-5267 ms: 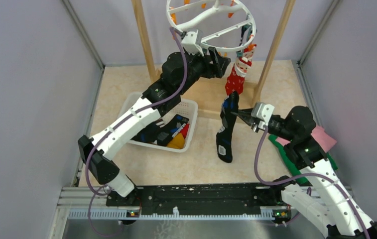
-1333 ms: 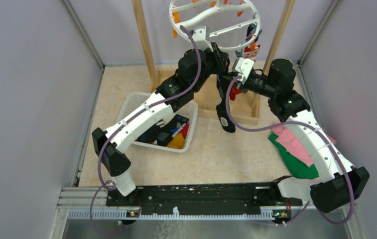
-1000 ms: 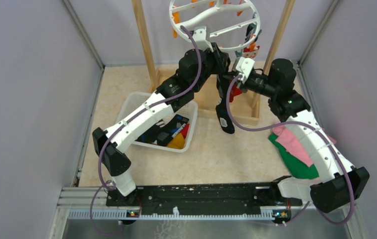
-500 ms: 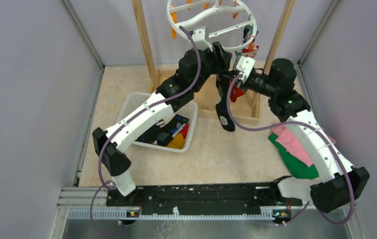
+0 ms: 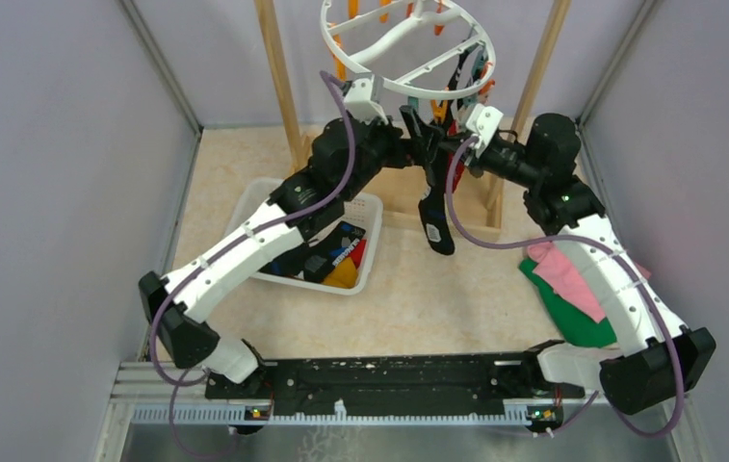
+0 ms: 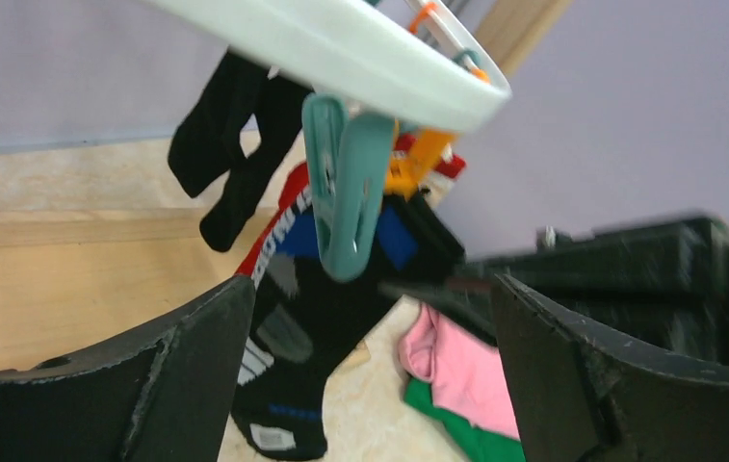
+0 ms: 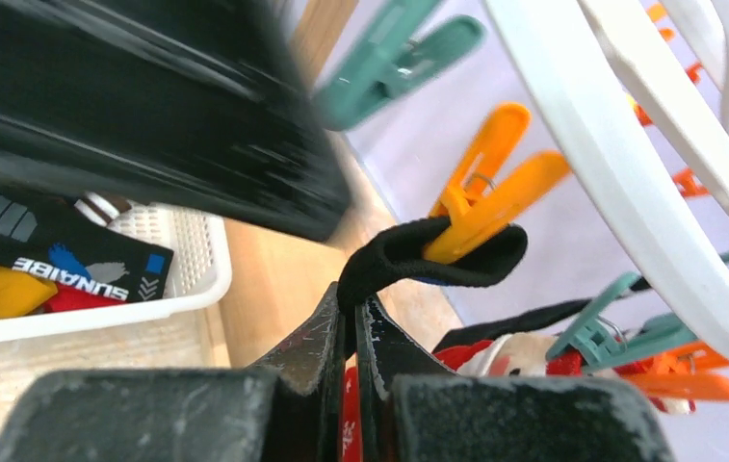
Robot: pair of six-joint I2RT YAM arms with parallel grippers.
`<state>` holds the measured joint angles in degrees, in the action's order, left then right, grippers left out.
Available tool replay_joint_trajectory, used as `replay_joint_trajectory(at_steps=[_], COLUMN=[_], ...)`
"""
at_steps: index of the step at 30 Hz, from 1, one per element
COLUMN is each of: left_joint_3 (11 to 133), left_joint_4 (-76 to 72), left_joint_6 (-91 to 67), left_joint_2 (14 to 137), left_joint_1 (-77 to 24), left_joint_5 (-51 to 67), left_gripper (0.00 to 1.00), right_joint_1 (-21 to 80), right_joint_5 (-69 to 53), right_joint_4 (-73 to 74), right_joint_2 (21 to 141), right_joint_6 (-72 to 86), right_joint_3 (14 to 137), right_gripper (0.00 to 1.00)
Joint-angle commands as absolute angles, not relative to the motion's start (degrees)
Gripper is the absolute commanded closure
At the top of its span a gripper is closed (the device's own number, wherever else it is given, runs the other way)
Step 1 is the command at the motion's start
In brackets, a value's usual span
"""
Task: Clip the socks to the hanger
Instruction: Clamp the sock onto the hanger.
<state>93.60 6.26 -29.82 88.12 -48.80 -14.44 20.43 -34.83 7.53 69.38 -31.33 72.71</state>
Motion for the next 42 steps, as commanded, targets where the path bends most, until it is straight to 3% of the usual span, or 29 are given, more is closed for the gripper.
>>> replay_joint_trajectory(at_steps=[1, 12, 23, 42], left_joint_3=[87.8, 66.2, 59.7, 54.3], left_joint_4=[2.5, -2.3, 8.1, 11.4], left_joint_6=[-27.2, -14.4, -15.0, -16.9], left_joint_2=[78.8, 60.5, 55.7, 51.0], left_joint_1=[-48.9, -48.5, -48.1, -47.9], left_joint_5=[-6.8, 2.0, -6.8, -15.2], left_gripper=[0.01, 0.01, 0.01, 0.04], right_joint_1=[16.3, 6.0, -6.0, -8.5], right_joint_5=[-37.2, -40.5, -45.0, -49.1], right_joint_4=[2.9, 0.9, -1.7, -4.0], right_joint_2=[66.5, 63.8, 67.2, 77.1], right_joint_6=[-24.7, -15.6, -8.3, -3.7], right_joint_3=[72.1, 71.0, 73.3, 80.9], right_gripper=[1.0, 1.0, 1.0, 1.0])
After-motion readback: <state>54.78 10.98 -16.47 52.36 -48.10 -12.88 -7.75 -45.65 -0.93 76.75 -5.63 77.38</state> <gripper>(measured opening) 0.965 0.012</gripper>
